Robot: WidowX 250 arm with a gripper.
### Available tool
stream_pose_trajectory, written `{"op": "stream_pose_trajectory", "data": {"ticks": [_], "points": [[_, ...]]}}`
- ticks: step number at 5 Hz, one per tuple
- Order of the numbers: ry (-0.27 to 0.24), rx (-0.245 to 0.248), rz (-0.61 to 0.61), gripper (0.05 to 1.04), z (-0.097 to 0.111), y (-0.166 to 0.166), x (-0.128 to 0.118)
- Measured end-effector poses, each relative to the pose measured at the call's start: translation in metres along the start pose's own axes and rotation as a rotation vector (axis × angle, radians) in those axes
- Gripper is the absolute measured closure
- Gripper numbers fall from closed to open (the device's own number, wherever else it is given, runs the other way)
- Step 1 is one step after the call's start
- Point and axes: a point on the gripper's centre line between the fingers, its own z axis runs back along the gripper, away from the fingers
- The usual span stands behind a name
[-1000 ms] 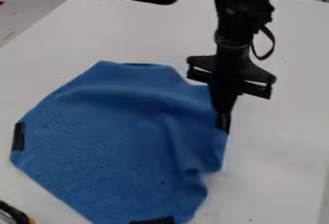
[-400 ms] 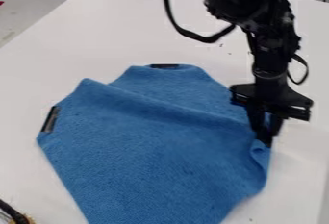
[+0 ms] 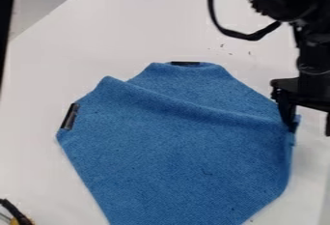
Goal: Unfold the cloth from bottom left to the top right
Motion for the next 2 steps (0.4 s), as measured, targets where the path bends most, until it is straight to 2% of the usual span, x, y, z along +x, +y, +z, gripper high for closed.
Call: {"op": "stream_pose_trajectory", "data": {"ticks": [1,2], "points": [[0.030,0.101,-0.007,0.080,0.014,-0.007,-0.007],[0.022,0.179,0.008,0.083,0.041,-0.025,-0.010]]}}
